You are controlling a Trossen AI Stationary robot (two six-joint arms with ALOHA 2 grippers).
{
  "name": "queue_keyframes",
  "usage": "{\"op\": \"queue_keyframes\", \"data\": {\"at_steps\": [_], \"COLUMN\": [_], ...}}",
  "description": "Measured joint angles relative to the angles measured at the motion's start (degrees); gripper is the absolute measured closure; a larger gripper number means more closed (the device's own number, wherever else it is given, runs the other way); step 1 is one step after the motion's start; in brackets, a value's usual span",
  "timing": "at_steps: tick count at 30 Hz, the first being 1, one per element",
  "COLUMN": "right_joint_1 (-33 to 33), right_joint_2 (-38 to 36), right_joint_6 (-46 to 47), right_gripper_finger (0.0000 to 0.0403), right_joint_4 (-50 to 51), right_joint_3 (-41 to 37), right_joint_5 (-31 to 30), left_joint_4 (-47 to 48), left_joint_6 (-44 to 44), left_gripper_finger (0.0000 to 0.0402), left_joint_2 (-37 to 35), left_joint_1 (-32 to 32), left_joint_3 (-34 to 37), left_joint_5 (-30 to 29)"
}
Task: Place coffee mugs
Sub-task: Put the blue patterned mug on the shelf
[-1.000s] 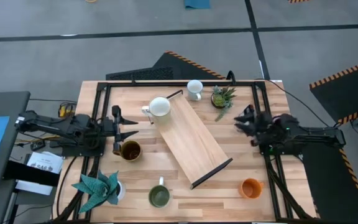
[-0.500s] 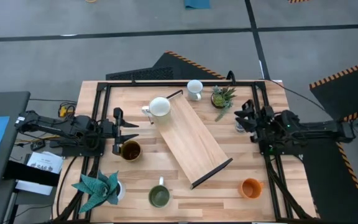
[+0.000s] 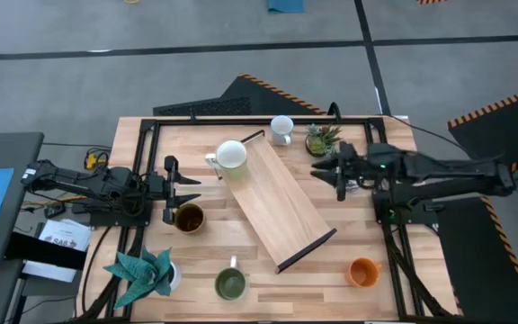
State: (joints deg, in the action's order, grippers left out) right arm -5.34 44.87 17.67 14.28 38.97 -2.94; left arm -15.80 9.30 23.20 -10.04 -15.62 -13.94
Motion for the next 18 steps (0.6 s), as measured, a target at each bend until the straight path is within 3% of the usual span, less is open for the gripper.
{"op": "queue_keyframes", "data": {"at_steps": [3,10,18], "right_joint_1": [0.0,0.0,-0.3], "right_joint_2": [3.4,7.5,10.0], "right_joint_6": [5.6,23.5,30.1], "right_gripper_finger": [0.0248,0.0248,0.0248], "right_joint_4": [19.8,41.4,47.5], "right_joint_3": [7.0,8.8,8.8], "right_joint_5": [0.0,-1.3,-10.9], "left_joint_4": [-0.2,-0.2,-0.2], "left_joint_6": [-1.0,-1.2,-1.2], "left_gripper_finger": [0.0258,0.0258,0.0258], "left_joint_2": [0.0,0.0,0.0], "left_joint_1": [0.0,0.0,0.0], "left_joint_3": [0.0,0.0,0.0], "left_joint_5": [-0.4,-0.4,-0.4]}}
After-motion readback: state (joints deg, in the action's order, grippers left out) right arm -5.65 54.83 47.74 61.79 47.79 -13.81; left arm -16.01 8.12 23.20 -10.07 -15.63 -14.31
